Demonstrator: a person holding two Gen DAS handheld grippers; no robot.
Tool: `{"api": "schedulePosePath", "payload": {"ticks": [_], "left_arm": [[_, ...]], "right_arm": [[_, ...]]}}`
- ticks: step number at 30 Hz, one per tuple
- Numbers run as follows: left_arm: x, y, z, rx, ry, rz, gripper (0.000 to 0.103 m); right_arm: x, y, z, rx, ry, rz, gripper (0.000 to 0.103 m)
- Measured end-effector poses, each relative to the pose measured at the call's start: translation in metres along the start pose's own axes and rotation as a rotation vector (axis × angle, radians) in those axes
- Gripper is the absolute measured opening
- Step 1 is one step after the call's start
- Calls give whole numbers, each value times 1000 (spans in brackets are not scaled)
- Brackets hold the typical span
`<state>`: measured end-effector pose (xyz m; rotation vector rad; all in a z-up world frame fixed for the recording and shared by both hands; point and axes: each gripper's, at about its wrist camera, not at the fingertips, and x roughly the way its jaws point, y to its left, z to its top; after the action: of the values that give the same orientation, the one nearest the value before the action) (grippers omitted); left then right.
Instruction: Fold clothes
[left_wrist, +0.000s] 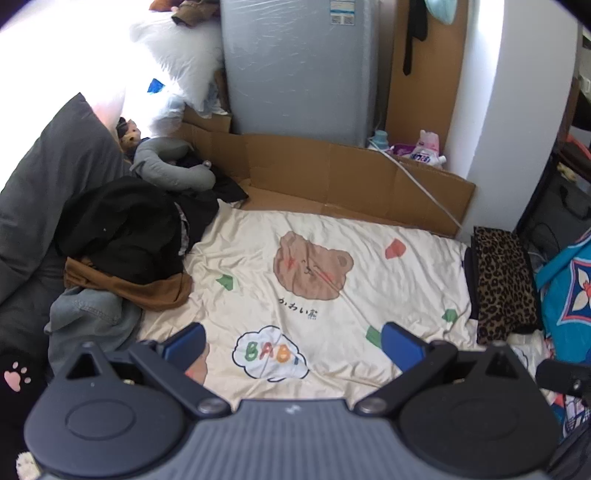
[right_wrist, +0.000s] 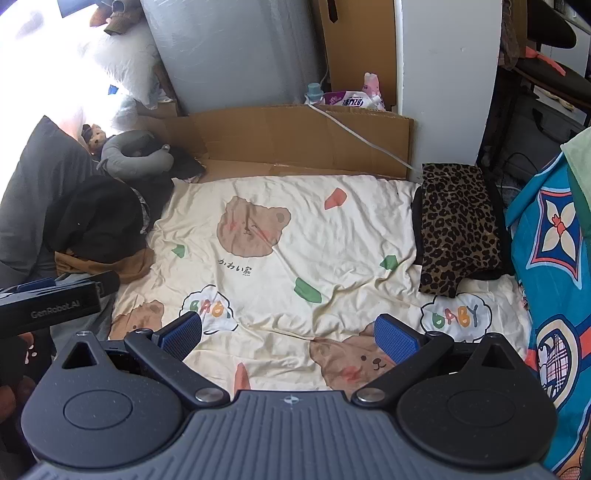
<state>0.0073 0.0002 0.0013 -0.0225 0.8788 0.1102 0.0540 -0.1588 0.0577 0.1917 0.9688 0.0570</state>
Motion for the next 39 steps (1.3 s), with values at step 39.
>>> {"api": "schedulePosePath", "payload": {"ticks": [39], "left_arm": [[-1, 182, 14, -252, 4, -26, 100]], "right_arm": [[5, 40, 14, 22, -137, 48, 102]]}}
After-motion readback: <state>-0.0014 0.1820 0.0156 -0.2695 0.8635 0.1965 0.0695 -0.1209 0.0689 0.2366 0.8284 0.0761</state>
